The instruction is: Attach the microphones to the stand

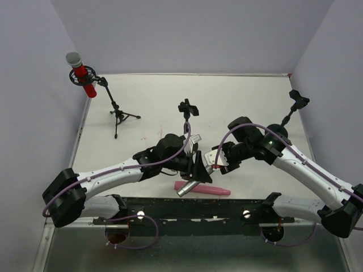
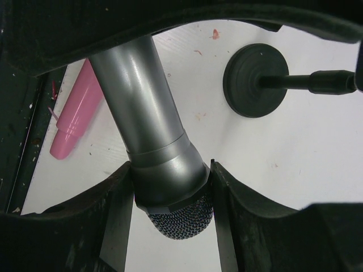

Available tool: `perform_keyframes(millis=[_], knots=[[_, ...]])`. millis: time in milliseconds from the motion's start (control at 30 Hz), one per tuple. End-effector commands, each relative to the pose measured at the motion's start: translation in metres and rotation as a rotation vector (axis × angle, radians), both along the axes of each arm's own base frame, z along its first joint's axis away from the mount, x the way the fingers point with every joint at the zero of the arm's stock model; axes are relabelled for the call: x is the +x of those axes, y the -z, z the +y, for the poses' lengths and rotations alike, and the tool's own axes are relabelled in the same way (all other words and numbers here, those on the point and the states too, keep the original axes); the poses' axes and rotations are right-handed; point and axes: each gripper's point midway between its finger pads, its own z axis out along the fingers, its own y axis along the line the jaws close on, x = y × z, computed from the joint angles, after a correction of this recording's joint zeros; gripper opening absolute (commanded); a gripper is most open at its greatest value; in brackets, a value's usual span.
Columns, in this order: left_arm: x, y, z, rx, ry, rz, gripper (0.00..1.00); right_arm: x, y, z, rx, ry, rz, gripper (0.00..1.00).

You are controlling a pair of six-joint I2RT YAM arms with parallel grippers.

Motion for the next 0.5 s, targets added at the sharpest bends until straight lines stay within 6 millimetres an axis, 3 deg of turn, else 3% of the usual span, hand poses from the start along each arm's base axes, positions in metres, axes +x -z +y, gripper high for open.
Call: perform_keyframes(millis=[0,167,233,367,467], knots=[[-0.009,-0.013,-0.006,-0.046,0.05,0.003,0.48,-0.002,-0.004,0.006,0.035,-0.007,0.001,0.26],[-0.01,-0.013,-0.002,-0.046,0.039,-0.005,0.13,-0.01,-0.004,0.008,0.045,-0.019,0.043,0.31],[-0.01,-0.012,0.0,-0.049,0.032,-0.014,0.03,-0.014,-0.008,0.01,0.065,-0.009,0.075,0.46],[-0.013,-0.016,0.009,-0.086,0.009,-0.056,0.0,-0.022,-0.037,0.016,0.141,0.05,0.163,0.78],[-0.012,-0.02,0.019,-0.111,-0.014,-0.159,0.0,-0.011,-0.075,0.015,0.234,0.133,0.18,0.84]])
